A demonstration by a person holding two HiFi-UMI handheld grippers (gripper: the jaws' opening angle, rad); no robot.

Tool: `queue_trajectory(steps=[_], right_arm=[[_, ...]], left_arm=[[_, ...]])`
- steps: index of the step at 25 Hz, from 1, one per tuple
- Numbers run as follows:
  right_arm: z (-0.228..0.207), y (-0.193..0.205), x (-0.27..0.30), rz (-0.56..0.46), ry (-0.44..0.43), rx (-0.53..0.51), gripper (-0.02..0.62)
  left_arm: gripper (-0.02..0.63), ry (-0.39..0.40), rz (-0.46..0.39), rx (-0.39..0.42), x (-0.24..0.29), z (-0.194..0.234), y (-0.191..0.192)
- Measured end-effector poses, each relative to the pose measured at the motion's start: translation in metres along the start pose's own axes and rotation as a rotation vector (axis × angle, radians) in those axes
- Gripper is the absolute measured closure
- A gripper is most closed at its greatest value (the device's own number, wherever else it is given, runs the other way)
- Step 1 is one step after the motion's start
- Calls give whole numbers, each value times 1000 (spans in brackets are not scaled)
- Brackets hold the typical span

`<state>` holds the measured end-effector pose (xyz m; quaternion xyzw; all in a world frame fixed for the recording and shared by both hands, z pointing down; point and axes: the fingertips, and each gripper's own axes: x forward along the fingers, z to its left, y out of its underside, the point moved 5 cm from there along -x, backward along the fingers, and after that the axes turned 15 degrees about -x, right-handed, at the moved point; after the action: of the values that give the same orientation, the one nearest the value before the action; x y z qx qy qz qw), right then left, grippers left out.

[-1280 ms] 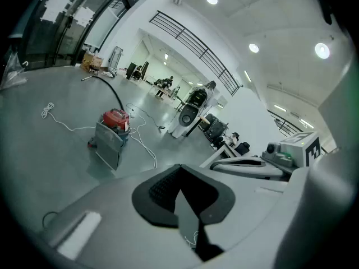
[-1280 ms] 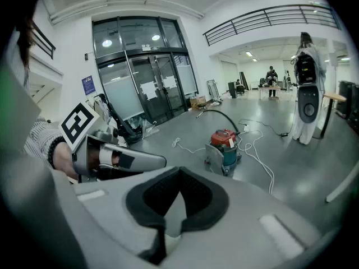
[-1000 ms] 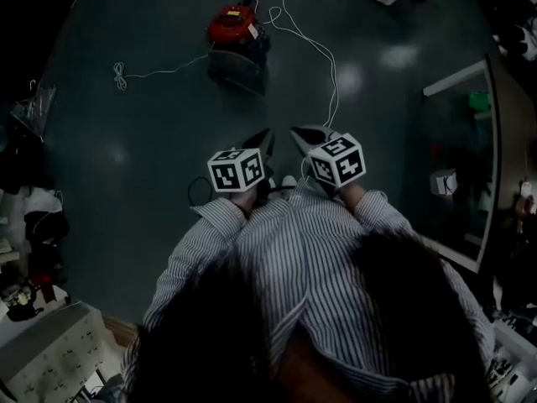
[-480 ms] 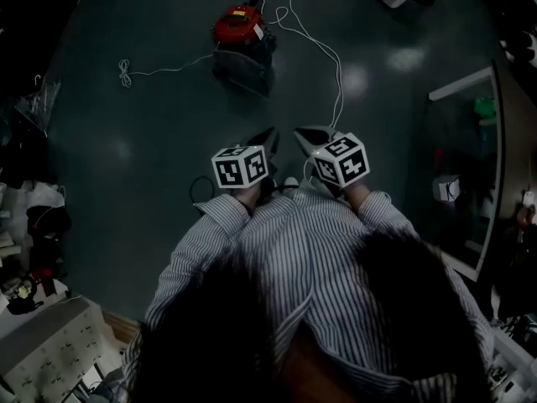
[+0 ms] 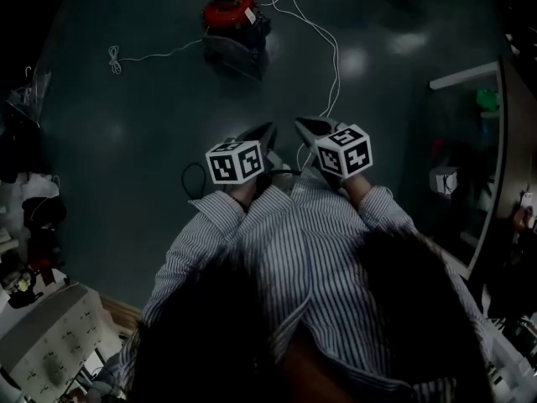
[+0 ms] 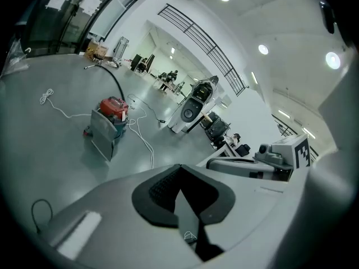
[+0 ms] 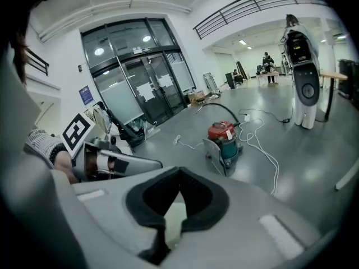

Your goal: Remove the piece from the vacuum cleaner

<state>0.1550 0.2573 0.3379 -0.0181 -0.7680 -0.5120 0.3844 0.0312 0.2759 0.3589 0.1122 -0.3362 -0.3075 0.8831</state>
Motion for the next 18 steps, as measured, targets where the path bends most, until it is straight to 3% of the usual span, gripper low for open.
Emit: queue_trajectory(steps=[5,9,18], right_arm=[[-25,0,14,20,15,41,594],[-49,-17,46,43,23,-12,594],[-120,-112,142,55,15,-22,594]], left_arm=[[598,-2,31,-18,21,7,-13],[598,-16,63,-38,46,28,-38],[598,-9,72,-51,93,70,-181]])
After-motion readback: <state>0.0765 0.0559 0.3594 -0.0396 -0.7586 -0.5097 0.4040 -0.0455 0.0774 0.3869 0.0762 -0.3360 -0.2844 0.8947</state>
